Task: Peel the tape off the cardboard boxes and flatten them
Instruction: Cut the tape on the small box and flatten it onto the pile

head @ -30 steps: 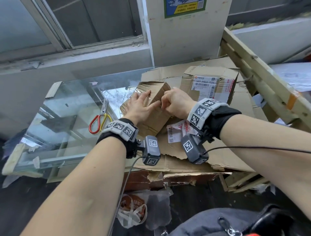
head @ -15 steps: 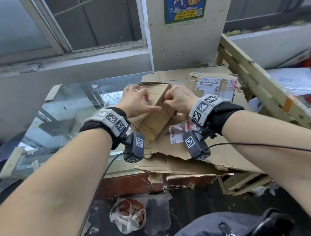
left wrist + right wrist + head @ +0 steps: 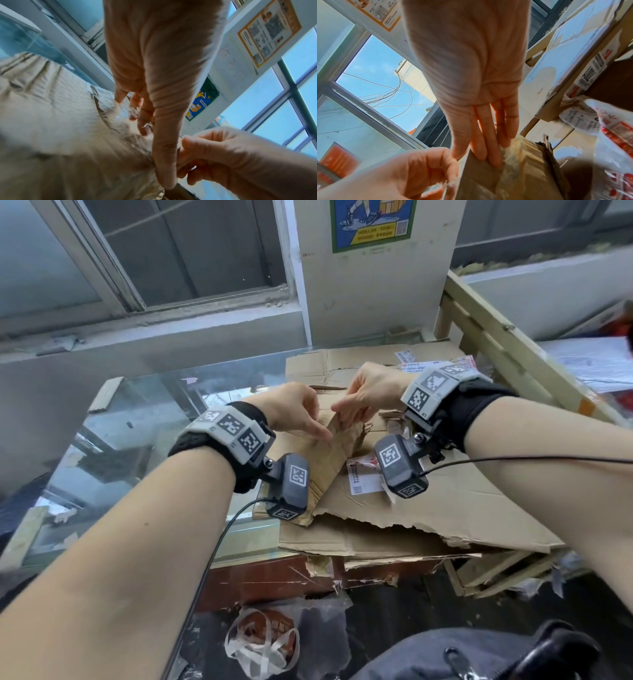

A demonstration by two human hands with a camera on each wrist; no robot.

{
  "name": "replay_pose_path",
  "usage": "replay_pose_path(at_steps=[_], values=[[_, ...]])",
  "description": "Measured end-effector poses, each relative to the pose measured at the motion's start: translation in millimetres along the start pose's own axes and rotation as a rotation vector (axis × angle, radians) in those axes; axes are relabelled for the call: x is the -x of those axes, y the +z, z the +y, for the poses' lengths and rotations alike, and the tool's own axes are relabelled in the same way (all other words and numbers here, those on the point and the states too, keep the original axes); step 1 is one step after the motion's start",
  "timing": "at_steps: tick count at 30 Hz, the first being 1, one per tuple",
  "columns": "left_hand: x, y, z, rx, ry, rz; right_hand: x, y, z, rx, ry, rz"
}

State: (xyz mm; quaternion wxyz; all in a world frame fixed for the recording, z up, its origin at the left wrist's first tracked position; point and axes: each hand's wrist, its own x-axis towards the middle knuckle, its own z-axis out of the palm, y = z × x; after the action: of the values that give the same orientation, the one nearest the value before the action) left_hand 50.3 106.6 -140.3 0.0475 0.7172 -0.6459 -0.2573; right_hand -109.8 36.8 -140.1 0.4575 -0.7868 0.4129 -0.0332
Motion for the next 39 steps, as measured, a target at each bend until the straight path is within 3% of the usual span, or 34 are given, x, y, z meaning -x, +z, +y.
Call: replay_pose_path(at_steps=[11,15,20,25,39], values=[[-3.8,22.7,-6.3,0.053,-0.068,-0.040,-18.6,21.8,3.5,0.067,0.079,0.073],[-5.2,27.1,-8.8,0.114,-0.058,0.003,-22.6,26.5,2.7,0.178,0.017,0.140],[-4.2,27.9,-13.2,0.201,-0.015,0.040,-22.0,32.6,6.7,0.061,-0.080,0.054],[-9.6,38.5,-14.8,0.210,0.037,0.078,-29.1,31.0,3.7,0.131,-0.017,0.049],[-6.8,22.0,-22.0,0.311,0.021,0.100,-20.5,23.0,10.7,-0.196,0.025,0.093]])
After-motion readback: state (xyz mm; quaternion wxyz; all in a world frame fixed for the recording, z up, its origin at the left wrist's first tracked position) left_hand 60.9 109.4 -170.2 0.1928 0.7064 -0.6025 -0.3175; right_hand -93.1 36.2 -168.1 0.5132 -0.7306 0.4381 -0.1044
